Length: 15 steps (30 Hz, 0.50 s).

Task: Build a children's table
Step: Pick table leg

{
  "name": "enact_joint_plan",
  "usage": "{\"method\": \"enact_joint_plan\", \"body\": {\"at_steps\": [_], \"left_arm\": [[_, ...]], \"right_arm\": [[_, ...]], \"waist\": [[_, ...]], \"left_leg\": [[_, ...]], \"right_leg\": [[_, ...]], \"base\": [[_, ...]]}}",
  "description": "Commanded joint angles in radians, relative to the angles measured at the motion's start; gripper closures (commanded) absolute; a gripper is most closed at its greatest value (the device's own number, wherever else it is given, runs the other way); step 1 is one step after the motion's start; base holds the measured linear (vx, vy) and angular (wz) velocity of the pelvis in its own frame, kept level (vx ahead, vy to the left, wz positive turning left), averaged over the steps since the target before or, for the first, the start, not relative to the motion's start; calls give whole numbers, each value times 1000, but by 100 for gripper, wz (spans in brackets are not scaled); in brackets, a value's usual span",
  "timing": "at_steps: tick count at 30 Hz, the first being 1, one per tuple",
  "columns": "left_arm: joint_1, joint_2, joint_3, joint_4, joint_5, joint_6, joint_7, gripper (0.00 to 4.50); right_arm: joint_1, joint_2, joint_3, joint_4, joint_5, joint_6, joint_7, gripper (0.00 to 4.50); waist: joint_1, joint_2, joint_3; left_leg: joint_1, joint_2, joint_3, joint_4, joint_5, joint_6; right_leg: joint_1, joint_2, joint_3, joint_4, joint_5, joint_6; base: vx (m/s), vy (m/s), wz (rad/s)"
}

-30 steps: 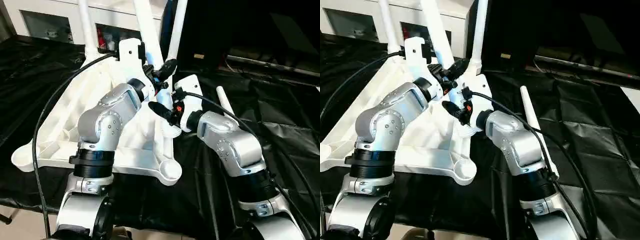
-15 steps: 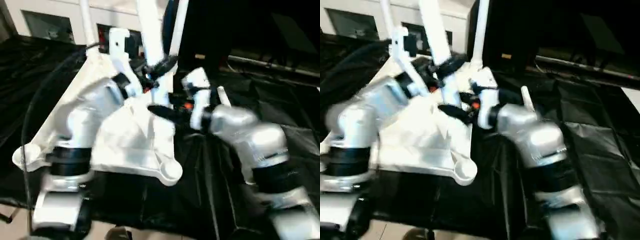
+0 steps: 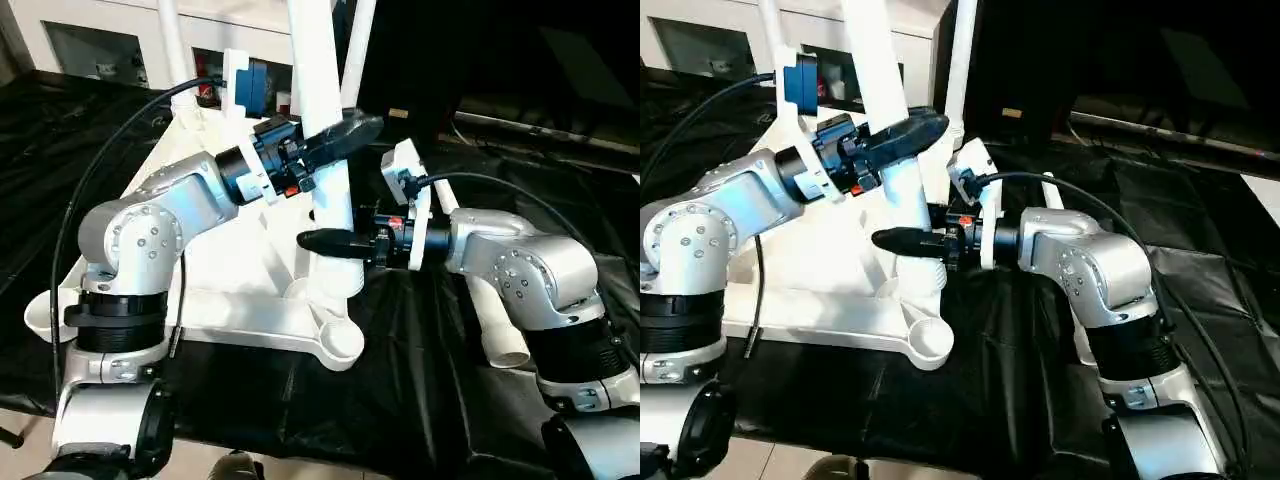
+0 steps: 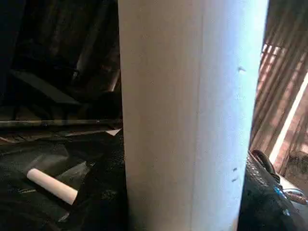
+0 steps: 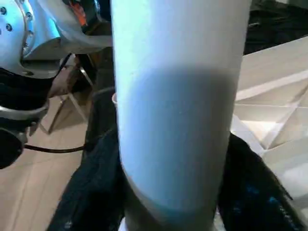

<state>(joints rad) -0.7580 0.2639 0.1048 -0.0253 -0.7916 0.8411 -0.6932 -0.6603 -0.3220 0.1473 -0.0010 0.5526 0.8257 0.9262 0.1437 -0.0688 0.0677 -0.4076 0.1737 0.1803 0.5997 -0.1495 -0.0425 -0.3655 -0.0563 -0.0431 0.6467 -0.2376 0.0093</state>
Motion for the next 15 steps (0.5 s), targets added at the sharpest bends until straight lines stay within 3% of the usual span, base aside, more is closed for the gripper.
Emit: {"method": "enact_joint_plan", "body": {"at_steps": [1, 5, 7, 11, 15], "left_arm": [[-10, -1, -11, -31, -27, 6, -24, 265], [-16, 0, -16, -18, -2, -15, -10, 265], [-18, -2, -17, -15, 7, -18, 0, 209], [-44, -19, 9, 23, 22, -17, 61, 159], [-74, -1, 19, 49, 56, -48, 84, 148]], "right_arm": [[-1, -10, -18, -14, -1, 5, -15, 241], [2, 0, -22, -10, -8, -8, -35, 255], [4, 3, -21, -12, -8, -9, -40, 259], [19, 16, -10, -21, -19, -21, -57, 259], [30, 25, 1, -34, -24, -23, -66, 259]], "waist": [[-2, 15, -75], [-2, 15, -76], [-2, 14, -75], [-2, 14, -76], [-2, 15, -76]], "left_leg": [[46, 61, -23, -76, -186, -92], [45, 61, -23, -76, -183, -94], [45, 60, -23, -76, -185, -95], [45, 60, -23, -76, -183, -100], [44, 60, -25, -77, -186, -97]], "right_leg": [[22, -92, 43, -73, -54, -174], [23, -92, 43, -72, -47, -173], [23, -93, 43, -73, -50, -172], [23, -92, 43, -72, -47, -169], [25, -93, 43, -74, -52, -156]], "base": [[0, 0, 0], [0, 0, 0], [0, 0, 0], [0, 0, 0], [0, 0, 0]]}}
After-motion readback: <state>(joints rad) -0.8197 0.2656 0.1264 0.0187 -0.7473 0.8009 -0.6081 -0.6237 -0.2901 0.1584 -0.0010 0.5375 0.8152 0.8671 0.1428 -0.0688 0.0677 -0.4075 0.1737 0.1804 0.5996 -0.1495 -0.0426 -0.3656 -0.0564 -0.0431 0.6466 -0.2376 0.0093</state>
